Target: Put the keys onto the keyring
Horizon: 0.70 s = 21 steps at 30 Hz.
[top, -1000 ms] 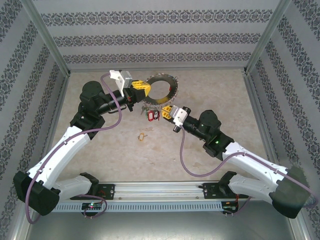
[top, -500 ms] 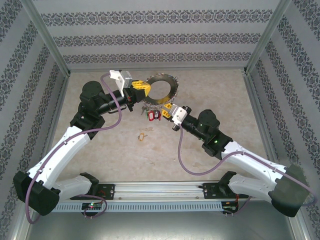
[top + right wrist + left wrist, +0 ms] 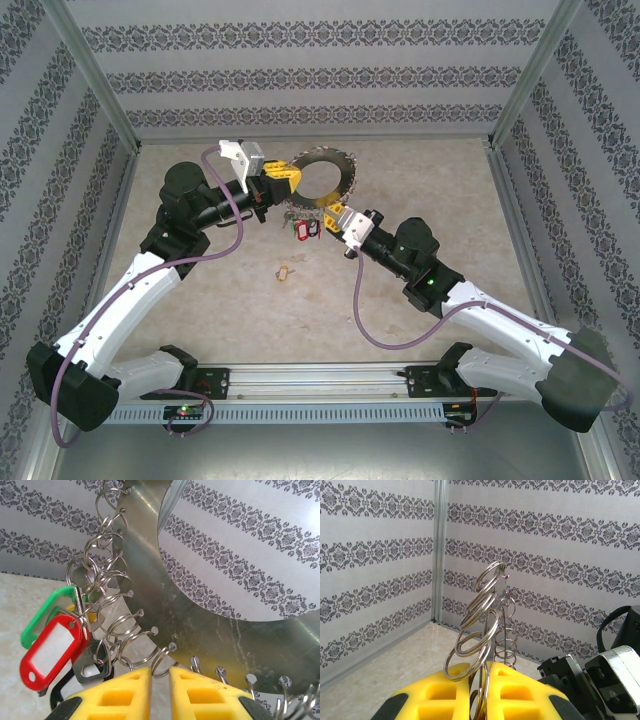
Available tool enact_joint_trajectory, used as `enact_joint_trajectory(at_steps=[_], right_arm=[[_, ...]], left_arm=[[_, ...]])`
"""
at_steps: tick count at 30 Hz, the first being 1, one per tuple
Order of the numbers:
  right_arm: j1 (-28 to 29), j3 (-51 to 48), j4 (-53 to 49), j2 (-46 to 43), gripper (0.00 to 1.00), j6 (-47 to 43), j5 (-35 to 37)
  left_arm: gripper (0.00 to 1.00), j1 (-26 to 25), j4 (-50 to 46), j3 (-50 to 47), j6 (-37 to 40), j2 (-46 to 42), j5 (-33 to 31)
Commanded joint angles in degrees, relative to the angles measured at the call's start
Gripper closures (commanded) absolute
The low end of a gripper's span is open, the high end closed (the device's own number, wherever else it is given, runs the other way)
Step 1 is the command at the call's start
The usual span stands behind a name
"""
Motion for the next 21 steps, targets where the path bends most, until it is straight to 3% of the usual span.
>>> enact_joint_trajectory(at_steps=[1,21], right_arm=[[0.50,1.49,0.16,-0.10,0.82,-2.47,0.80],[0.54,2.29,1.17,2.01,0.77,-5.35,1.07]], left_arm=[[1.00,-0.87,2.29,1.44,-0.94,-1.72,0.56],[1.00,-1.05,2.16,1.71,-1.09,-1.77,0.50]])
